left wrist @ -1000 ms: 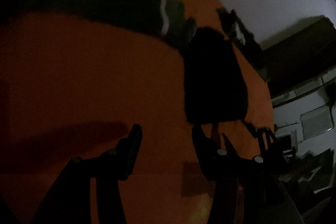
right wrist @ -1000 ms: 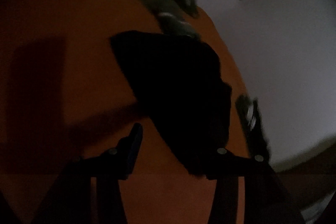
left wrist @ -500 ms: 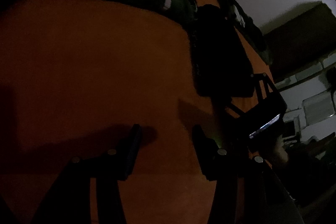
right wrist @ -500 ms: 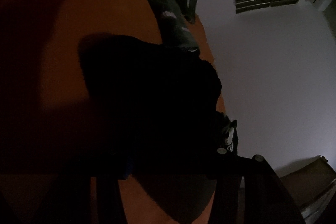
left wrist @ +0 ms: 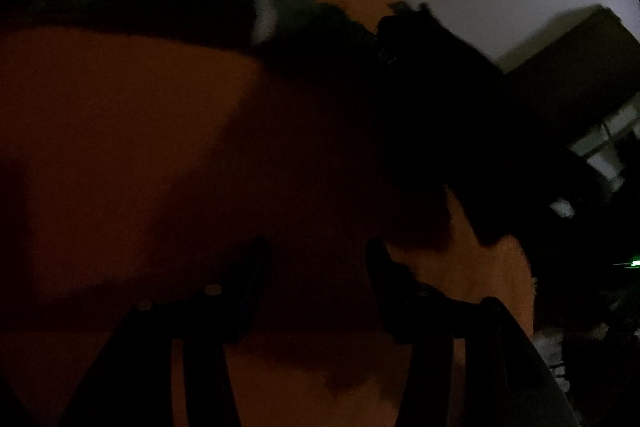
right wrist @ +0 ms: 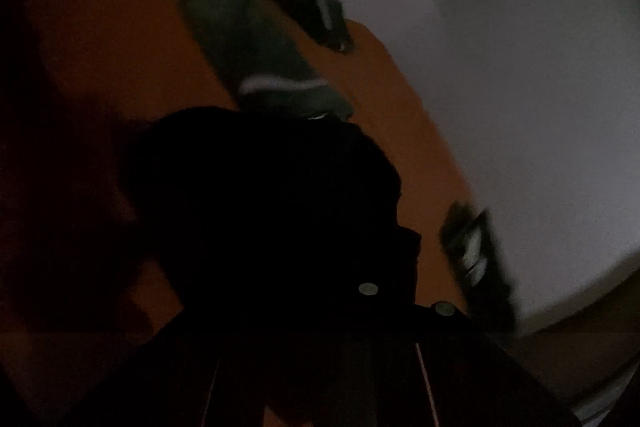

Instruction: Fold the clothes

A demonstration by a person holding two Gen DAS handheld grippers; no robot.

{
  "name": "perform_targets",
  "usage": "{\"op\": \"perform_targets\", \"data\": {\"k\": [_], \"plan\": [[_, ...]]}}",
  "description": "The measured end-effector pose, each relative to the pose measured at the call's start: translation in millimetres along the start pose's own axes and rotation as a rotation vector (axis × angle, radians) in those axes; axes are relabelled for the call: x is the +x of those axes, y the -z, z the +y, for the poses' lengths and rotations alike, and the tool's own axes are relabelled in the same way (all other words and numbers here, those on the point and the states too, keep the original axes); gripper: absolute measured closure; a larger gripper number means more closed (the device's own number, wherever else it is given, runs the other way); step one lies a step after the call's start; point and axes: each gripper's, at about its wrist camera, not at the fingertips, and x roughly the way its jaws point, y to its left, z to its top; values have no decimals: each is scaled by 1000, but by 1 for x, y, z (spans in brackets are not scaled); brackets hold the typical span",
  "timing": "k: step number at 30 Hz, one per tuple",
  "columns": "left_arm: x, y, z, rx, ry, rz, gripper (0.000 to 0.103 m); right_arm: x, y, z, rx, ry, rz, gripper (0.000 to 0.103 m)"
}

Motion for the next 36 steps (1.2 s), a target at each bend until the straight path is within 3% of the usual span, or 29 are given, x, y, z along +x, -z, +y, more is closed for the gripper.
{"op": "perform_targets", "data": {"k": [4, 7, 10, 13, 17, 21, 24, 26, 28, 29, 32, 36], "plan": [[6, -16, -43, 43, 41, -67, 52, -45, 0, -41, 227, -198, 1, 97], [-13, -23, -78, 77, 97, -122, 52, -66, 5, -77, 406, -376, 8, 96], [-26, -26, -123, 175, 146, -135, 52, -94, 34, -118, 637, -568, 0, 96], [-7, -33, -173, 303, 164, -95, 50, -98, 95, -177, 949, -749, -6, 96], [82, -54, -218, 414, 132, 44, 50, -62, 213, -222, 1244, -841, 66, 96], [188, -72, -234, 477, -22, 235, 51, 14, 350, -222, 1551, -942, 191, 91], [191, -81, -226, 425, -28, 241, 52, 47, 419, -207, 1747, -1054, 209, 72], [169, -85, -220, 390, -3, 206, 52, 50, 446, -201, 1859, -1131, 159, 71], [143, -82, -213, 379, 5, 183, 50, 31, 453, -205, 1878, -1112, 108, 54], [129, -78, -210, 384, 1, 175, 50, 19, 453, -207, 1855, -1085, 106, 52], [100, -57, -200, 423, 14, 206, 50, -23, 442, -196, 1782, -997, 134, 50], [100, -23, -167, 341, 94, 311, 50, -46, 423, -155, 1714, -954, 179, 49]]}}
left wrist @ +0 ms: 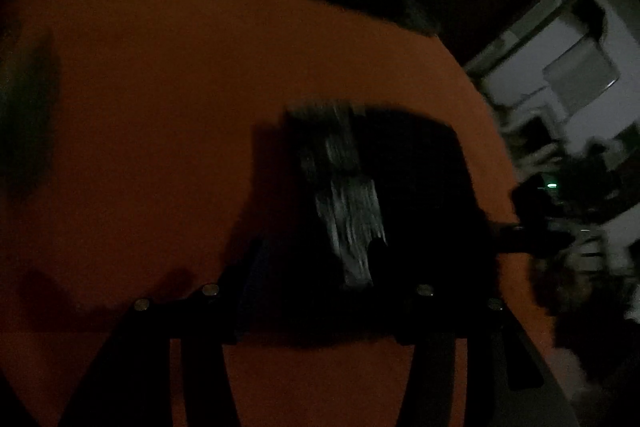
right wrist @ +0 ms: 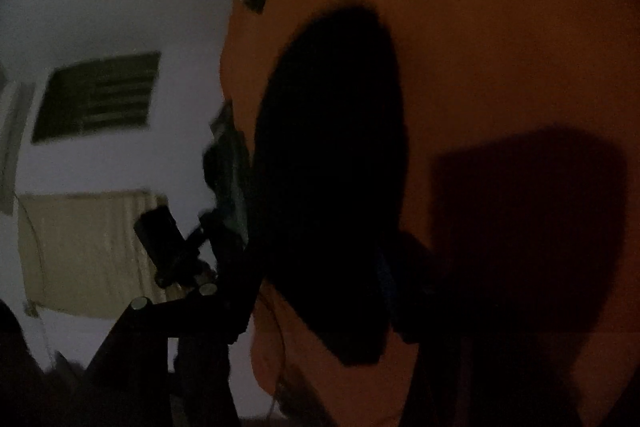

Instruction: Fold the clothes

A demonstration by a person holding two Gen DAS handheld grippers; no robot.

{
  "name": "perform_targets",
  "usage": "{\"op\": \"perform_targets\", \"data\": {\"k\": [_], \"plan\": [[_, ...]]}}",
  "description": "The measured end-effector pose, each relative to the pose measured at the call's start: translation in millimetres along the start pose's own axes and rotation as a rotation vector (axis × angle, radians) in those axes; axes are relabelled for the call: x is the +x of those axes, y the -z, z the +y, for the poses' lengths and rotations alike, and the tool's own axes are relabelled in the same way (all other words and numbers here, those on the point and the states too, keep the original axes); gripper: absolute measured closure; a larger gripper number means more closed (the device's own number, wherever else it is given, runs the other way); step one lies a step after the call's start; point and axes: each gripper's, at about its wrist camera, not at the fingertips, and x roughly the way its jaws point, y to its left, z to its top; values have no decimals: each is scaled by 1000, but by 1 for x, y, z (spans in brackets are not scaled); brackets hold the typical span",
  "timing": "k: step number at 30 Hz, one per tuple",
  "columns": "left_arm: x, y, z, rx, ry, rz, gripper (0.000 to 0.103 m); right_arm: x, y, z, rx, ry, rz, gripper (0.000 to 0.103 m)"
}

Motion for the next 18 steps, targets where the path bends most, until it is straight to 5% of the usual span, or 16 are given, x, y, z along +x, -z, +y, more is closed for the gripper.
{"op": "perform_targets", "data": {"k": [5, 7, 10, 12, 15, 18], "plan": [[34, 7, 25, -199, 202, 56, 50, 32, 19, -3, 7, -13, 9, 49], [35, 14, 20, -194, 201, 10, 51, 39, 26, 0, 9, -17, 17, 73], [32, 25, 13, -269, 159, -9, 80, 25, 40, 6, 61, -35, -18, 88], [40, 32, 5, -304, 92, 30, 81, 9, 50, 18, 68, 19, -29, 88], [59, 49, -6, -212, -96, 86, 83, 5, 55, 4, 88, 167, -7, 85], [44, 40, -8, -218, -42, 40, 82, 8, 55, -15, 152, 205, 13, 75]]}}
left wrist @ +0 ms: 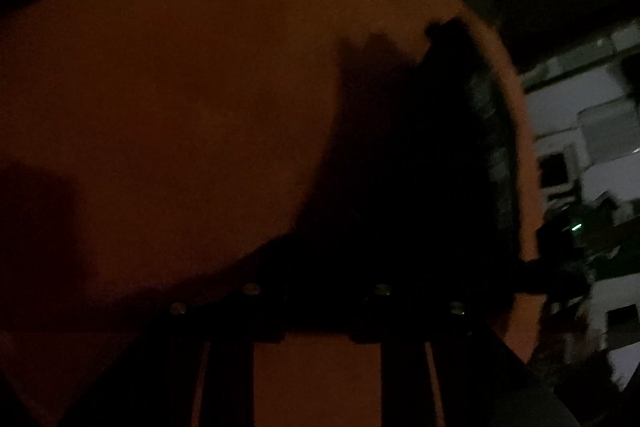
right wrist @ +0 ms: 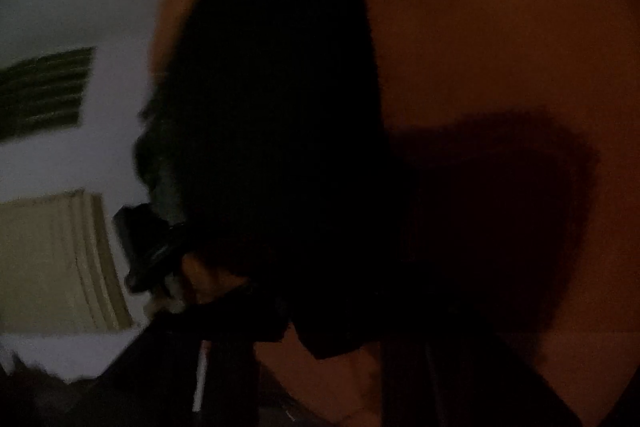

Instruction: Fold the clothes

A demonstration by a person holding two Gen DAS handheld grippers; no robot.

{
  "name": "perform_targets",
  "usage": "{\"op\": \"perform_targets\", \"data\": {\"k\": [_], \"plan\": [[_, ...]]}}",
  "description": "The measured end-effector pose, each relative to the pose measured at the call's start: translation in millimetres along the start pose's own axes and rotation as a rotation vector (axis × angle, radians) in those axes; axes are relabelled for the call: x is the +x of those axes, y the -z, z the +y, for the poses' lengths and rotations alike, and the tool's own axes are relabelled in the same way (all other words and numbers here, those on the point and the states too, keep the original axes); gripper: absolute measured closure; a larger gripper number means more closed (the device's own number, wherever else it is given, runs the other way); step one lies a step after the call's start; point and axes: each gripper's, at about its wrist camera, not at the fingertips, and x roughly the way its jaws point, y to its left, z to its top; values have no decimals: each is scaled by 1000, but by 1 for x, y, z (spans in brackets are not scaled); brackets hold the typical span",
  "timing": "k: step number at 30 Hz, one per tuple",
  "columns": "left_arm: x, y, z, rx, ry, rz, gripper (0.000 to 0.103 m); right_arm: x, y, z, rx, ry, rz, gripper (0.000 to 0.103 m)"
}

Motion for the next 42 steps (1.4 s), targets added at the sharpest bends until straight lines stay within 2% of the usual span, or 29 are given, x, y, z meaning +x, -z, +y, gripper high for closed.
{"op": "perform_targets", "data": {"k": [2, 3, 4, 5, 7, 11, 12, 14, 15, 17, 18, 20, 22, 24, 25, 26, 28, 29, 31, 33, 35, 36, 37, 38, 39, 41, 42], "plan": [[-18, -21, -13, 57, 56, -35, 75, -7, 2, 8, -13, 0, -14, 69], [-24, -35, -20, 95, 80, -46, 71, -16, 5, 20, -68, 49, -50, 67], [-26, -52, -29, 142, 101, -57, 56, -26, 9, 33, -134, 110, -93, 65], [-25, -67, -36, 168, 116, -56, 46, -34, 11, 46, -185, 150, -135, 65], [-6, -100, -51, 210, 192, -1, 43, -46, 12, 72, -270, 211, -220, 65], [47, -127, -82, 274, 224, 64, 43, -39, 9, 126, -437, 238, -358, 65], [58, -128, -87, 281, 202, 34, 44, -31, 9, 136, -483, 210, -356, 65], [77, -131, -94, 270, 154, -12, 90, -6, 7, 142, -530, 207, -334, 65], [85, -132, -95, 256, 128, -31, 93, 5, 3, 140, -529, 238, -319, 65], [89, -133, -93, 245, 70, -89, 94, 23, -2, 134, -535, 310, -307, 72], [93, -134, -93, 257, 34, -96, 94, 27, 3, 125, -553, 359, -334, 81], [100, -137, -93, 250, 1, -80, 93, 33, 4, 118, -565, 378, -366, 84], [82, -131, -88, 197, 10, -73, 93, 32, 5, 125, -532, 352, -373, 84], [39, -114, -90, 205, 10, -152, 93, 17, 18, 138, -489, 301, -394, 84], [11, -94, -98, 248, -5, -203, 93, 7, 31, 145, -488, 289, -418, 83], [-5, -74, -107, 302, 1, -213, 93, -4, 45, 150, -489, 283, -443, 83], [-25, -28, -123, 424, -2, -195, 93, -11, 78, 161, -531, 337, -470, 82], [-34, -3, -131, 482, -14, -188, 93, -3, 90, 164, -567, 379, -442, 82], [-36, 32, -138, 533, -32, -125, 93, 19, 106, 165, -625, 471, -384, 82], [-15, 46, -140, 536, -20, -31, 93, 42, 111, 161, -656, 567, -337, 82], [20, 55, -141, 531, -91, 42, 93, 62, 109, 159, -625, 593, -298, 82], [31, 53, -132, 502, -127, 51, 93, 64, 106, 151, -606, 608, -301, 82], [42, 51, -123, 471, -158, 61, 93, 68, 105, 148, -606, 632, -305, 88], [45, 48, -115, 428, -155, 75, 97, 73, 104, 146, -610, 659, -308, 92], [44, 47, -111, 405, -136, 81, 98, 75, 105, 144, -618, 687, -316, 101], [41, 45, -105, 365, -104, 92, 98, 77, 104, 140, -629, 705, -316, 103], [36, 49, -112, 389, -129, 87, 98, 78, 103, 141, -622, 708, -320, 103]]}}
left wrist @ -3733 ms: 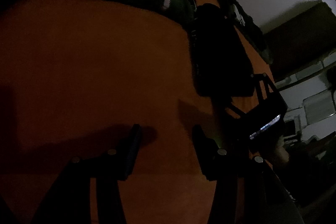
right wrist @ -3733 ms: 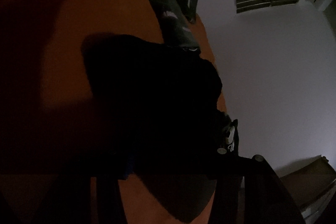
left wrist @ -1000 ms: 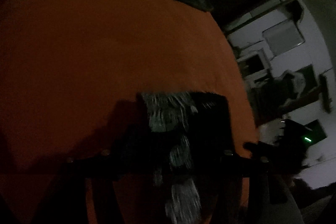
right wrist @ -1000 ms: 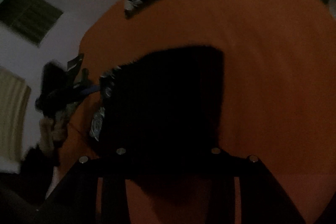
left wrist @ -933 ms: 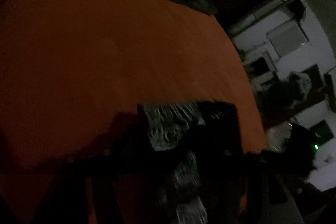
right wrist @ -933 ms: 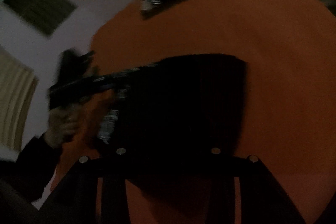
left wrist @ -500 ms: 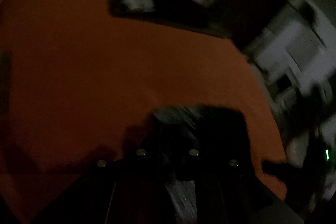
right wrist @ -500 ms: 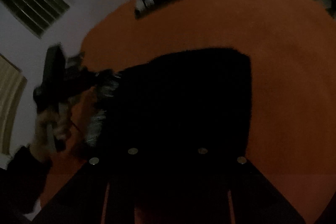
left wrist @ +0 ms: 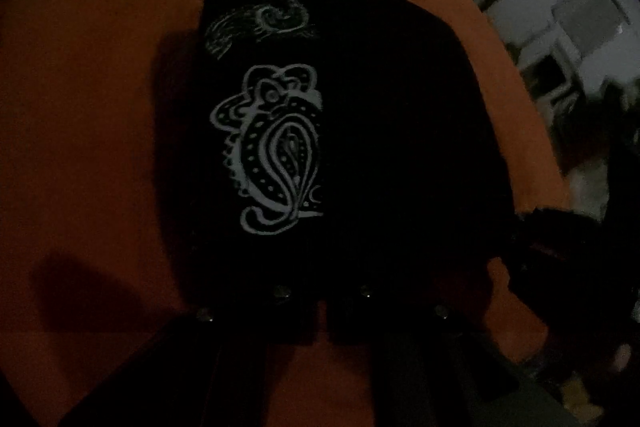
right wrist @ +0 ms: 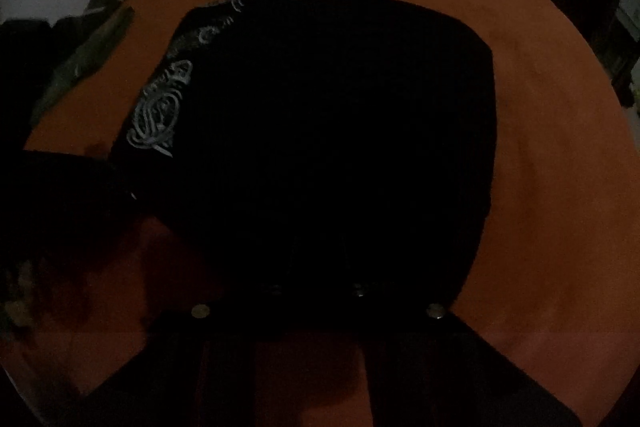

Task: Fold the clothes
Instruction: 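Press the folded paisley bundle flat with the left tool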

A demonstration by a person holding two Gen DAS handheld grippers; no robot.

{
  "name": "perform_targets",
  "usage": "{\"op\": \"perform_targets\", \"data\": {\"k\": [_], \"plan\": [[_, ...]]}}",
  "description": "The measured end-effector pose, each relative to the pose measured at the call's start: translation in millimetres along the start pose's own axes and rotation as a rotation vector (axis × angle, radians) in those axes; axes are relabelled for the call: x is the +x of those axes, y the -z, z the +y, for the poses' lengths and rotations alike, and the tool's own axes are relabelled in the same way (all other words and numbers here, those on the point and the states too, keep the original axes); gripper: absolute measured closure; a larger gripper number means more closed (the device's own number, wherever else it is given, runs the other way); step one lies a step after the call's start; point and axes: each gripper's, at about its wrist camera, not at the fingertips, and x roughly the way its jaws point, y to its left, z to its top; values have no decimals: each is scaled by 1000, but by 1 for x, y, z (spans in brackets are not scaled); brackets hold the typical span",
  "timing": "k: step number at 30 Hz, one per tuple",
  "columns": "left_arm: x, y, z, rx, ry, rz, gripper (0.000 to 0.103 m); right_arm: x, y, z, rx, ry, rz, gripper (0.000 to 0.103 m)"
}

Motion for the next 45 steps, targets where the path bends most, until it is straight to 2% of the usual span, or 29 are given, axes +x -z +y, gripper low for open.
{"op": "perform_targets", "data": {"k": [2, 3, 5, 7, 9, 12, 15, 16, 18, 20, 21, 22, 23, 26, 29, 31, 33, 34, 36, 38, 41, 42, 44, 45], "plan": [[-12, 3, -16, 45, -49, -3, 94, 1, -2, 2, 40, 8, 12, 103], [-18, 6, -24, 62, -45, -11, 91, -1, -3, 3, 70, 13, 20, 100], [-19, 12, -32, 87, -65, -17, 71, -6, -4, 3, 140, 24, 42, 87], [-14, 20, -30, 63, -107, -18, 70, -8, -5, 8, 206, 6, 66, 43], [-14, 24, -20, -3, -87, -9, 70, -5, -4, 15, 217, 3, 72, 39], [-25, 24, -18, -36, -80, -43, 70, -2, -2, 22, 202, 33, 69, 39], [-33, 17, -30, -10, -68, -75, 70, -9, -2, 19, 252, -11, 50, 41], [-30, 15, -33, -9, -60, -75, 69, -14, -5, 18, 260, -17, 29, 57], [-23, 13, -26, -41, -64, -84, 69, -24, -11, 15, 271, -16, -20, 76], [-19, 18, -15, -77, -67, -101, 70, -25, -18, 12, 269, 38, -59, 77], [-17, 20, -10, -95, -69, -109, 72, -16, -19, 7, 258, 56, -52, 82], [-16, 22, -6, -112, -70, -116, 83, -6, -12, 6, 252, 71, -35, 99], [-22, 22, -3, -120, -71, -116, 87, 2, -11, 2, 249, 84, -24, 103], [-41, 21, -4, -121, -73, -121, 85, 1, -1, -18, 276, 11, -46, 103], [-56, 4, -22, -31, -61, -150, 81, -24, -3, -37, 343, -50, -97, 103], [-52, -17, -32, 21, -79, -161, 74, -33, -17, -45, 336, -39, -148, 103], [-36, -17, -23, 11, -110, -132, 73, -17, -33, -52, 321, -30, -139, 103], [-29, -14, -15, -6, -123, -111, 73, -1, -36, -56, 310, -27, -105, 103], [-30, -18, -11, -54, -83, -98, 73, 27, -36, -65, 285, -22, -23, 103], [-43, -23, -13, -71, -68, -99, 73, 21, -40, -68, 263, -20, -20, 103], [-62, -41, -22, -38, -41, -144, 73, -14, -56, -72, 254, -67, -100, 102], [-56, -50, -21, -25, -64, -133, 72, -22, -65, -73, 250, -76, -123, 102], [-40, -67, -21, -1, -110, -105, 72, -10, -84, -77, 236, -54, -118, 102], [-18, -76, -28, -6, -120, -57, 72, -3, -94, -80, 230, -42, -113, 102]]}}
